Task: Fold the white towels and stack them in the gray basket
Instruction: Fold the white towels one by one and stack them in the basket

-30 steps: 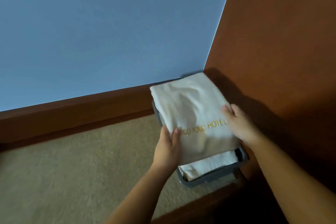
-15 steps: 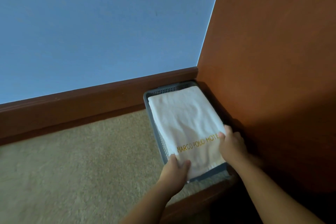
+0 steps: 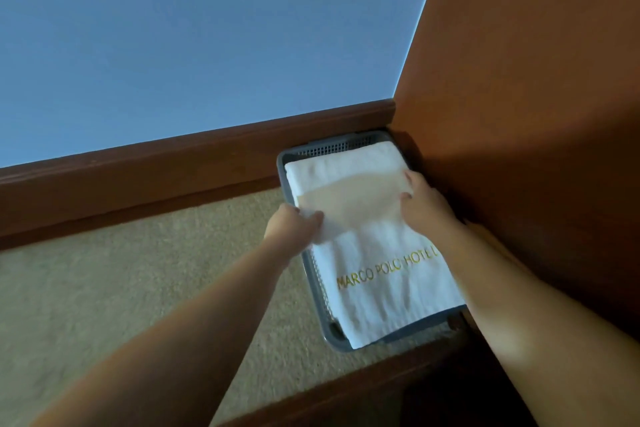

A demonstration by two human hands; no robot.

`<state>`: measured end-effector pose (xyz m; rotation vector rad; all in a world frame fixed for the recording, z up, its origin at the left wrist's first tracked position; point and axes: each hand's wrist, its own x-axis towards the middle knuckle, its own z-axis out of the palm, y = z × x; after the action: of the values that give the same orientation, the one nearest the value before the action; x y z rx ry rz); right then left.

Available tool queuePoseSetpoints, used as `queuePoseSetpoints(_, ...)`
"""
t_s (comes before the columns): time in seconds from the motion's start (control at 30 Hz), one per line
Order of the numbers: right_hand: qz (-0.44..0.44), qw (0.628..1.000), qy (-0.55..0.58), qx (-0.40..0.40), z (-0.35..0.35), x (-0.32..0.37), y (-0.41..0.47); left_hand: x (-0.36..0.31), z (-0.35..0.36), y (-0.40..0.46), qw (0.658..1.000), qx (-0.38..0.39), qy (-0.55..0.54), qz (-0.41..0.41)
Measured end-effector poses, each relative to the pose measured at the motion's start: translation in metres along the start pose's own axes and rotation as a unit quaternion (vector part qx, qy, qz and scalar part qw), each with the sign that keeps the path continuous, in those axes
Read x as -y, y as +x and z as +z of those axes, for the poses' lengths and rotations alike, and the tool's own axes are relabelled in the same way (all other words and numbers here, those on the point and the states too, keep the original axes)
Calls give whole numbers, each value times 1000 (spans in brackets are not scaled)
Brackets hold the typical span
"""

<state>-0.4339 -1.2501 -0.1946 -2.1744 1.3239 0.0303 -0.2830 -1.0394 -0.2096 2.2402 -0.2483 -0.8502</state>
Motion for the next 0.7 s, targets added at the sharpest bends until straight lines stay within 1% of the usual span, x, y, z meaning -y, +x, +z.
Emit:
queuePoseSetpoints(0.1, 0, 1000, 12, -19, 1, 1, 16, -5, 1, 10, 999, -23, 23, 33)
queuePoseSetpoints(0.17, -6, 999, 23, -37, 3, 2, 19, -4, 2, 7, 997, -53, 3, 47)
queuePoseSetpoints(0.23, -6, 999, 7, -50, 6, 1, 18, -1, 5, -1, 995, -79, -8, 60)
queuePoseSetpoints(0.33, -20, 996, -6, -82, 10, -2, 16, 1, 9, -10, 991, -102, -37, 75)
queuePoseSetpoints(0.43, -31, 993, 3, -111, 9, -4, 18, -5, 8, -9, 990, -103, -58, 73)
queuePoseSetpoints(0.53, -34, 992, -2, -122, 14, -5, 15, -4, 10, -5, 992, -96, -36, 71)
queuePoseSetpoints(0.63, -33, 989, -12, -140, 13, -1, 14, -5, 13, 1, 995, -93, -6, 41)
queuePoseSetpoints(0.7, -19, 991, 0, -130, 8, 2, 24, -14, 11, 9, 996, -83, -15, 15)
